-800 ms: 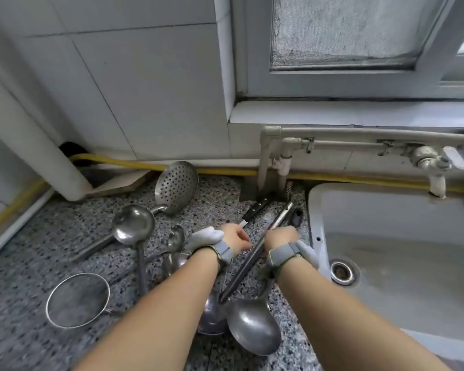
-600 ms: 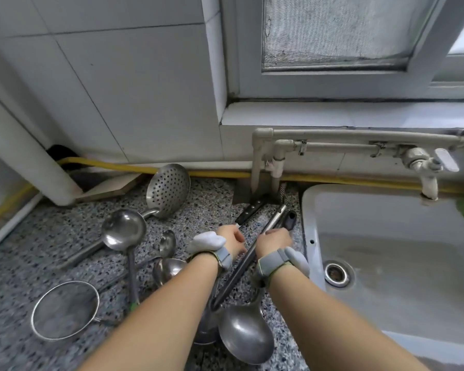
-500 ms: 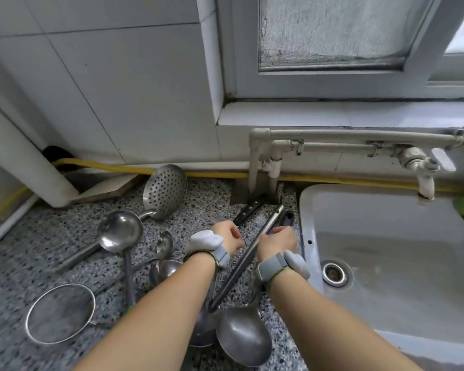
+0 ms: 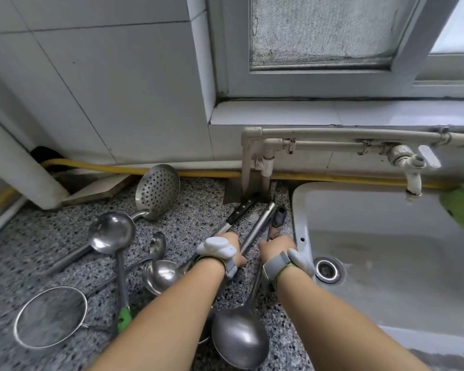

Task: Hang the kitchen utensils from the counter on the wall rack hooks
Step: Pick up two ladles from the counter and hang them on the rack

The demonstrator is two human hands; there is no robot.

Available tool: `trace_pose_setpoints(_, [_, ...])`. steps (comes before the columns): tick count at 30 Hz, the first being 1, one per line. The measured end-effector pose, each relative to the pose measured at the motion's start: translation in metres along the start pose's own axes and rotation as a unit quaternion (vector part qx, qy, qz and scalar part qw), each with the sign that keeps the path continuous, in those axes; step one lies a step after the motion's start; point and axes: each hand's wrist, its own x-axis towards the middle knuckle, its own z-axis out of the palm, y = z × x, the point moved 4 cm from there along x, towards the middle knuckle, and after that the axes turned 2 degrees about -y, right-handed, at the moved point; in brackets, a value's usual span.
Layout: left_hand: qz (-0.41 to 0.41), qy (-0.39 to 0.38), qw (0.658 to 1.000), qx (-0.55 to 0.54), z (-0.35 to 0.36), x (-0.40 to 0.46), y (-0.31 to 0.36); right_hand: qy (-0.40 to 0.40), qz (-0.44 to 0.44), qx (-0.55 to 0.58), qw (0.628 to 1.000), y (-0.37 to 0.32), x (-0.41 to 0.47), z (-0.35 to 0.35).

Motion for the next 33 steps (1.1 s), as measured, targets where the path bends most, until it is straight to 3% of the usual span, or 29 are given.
trace_pose_setpoints(5, [0.036,-0.021,0.999,-0.016,-0.004,-0.008,-0.005,-0.008,-0.036,-0.013,0.999,0.002,-0.009,-0.002])
trace_pose_setpoints(11, [0.069,0.019,0.995,-0.073,-0.016,-0.03,-0.02,-0.001,-0.098,-0.018,0.995,-0.01,-0.035,-0.015])
trace_pose_setpoints(20, [0.127,0.16,0.96,-0.191,-0.071,-0.127,-0.054,-0.03,-0.221,0.085,0.971,-0.059,-0.134,-0.027])
trace_pose_setpoints(26, [0.123,0.228,0.908,-0.329,-0.095,-0.204,-0.107,-0.051,-0.313,0.122,0.941,-0.084,-0.227,-0.016])
trace_pose_setpoints(33, [0.111,0.269,0.82,-0.494,-0.081,-0.288,-0.186,-0.094,-0.409,0.115,0.9,-0.091,-0.335,0.034])
